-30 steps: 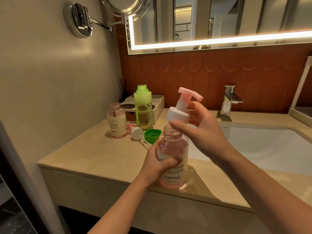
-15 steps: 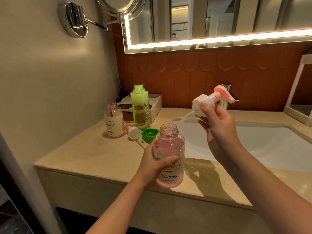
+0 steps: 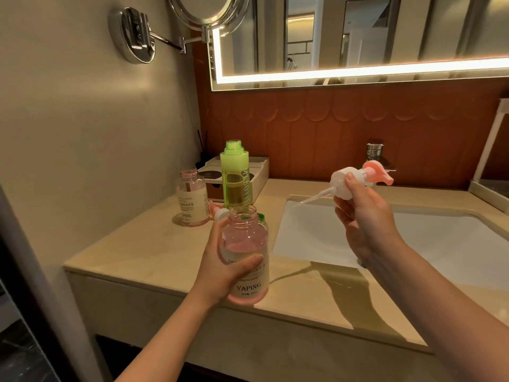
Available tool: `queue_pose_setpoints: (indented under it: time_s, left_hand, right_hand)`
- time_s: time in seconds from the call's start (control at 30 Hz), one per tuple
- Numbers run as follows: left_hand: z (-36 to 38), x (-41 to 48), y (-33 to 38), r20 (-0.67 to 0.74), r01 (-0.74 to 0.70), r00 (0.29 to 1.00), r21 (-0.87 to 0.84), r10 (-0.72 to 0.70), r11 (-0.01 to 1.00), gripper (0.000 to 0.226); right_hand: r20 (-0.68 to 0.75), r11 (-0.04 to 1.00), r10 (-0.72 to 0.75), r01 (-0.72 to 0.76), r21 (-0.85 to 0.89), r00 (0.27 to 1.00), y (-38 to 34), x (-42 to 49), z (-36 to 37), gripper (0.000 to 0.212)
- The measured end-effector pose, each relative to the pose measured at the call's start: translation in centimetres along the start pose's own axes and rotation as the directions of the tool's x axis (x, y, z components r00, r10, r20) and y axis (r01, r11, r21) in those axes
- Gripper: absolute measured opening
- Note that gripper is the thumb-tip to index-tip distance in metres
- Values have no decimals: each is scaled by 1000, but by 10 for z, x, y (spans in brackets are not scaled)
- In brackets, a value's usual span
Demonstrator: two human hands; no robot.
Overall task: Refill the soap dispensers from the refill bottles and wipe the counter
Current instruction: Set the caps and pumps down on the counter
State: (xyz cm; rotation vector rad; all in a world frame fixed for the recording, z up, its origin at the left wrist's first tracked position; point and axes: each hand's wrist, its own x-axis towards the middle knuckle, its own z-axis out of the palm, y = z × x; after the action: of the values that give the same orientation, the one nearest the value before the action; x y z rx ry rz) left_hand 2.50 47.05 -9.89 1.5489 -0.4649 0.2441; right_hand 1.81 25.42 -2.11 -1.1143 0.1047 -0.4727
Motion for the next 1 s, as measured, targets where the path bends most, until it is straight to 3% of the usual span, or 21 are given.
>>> queue_pose_setpoints:
  time_s: [0.2, 0.37, 0.53, 0.7, 0.87, 1.0]
  left_hand:
    - [-45, 4, -3, -144, -17, 989, 75, 28, 997, 77]
    - [-80, 9, -9, -275, -4, 960, 147, 45, 989, 72]
    - [-107, 21, -16, -374, 28, 927, 133, 24, 991, 70]
    - [-121, 30, -16, -426, 45, 904, 189, 41, 981, 72]
    - [-123, 32, -21, -446, 62, 894, 226, 47, 972, 70]
    - [-126, 33, -24, -447, 64, 892, 262, 62, 963, 68]
  right_hand:
    - [114, 983, 23, -2, -185, 993, 16, 7, 27, 47]
    - [319, 886, 64, 93, -453, 946, 32, 11, 62, 25]
    - [529, 687, 116, 317, -654, 841, 56, 11, 100, 30]
    - [624, 346, 136, 554, -757, 769, 88, 18, 138, 37]
    - [639, 141, 195, 624, -769, 744, 121, 26, 167, 47]
    - [667, 42, 226, 677, -735, 710, 138, 29, 181, 44]
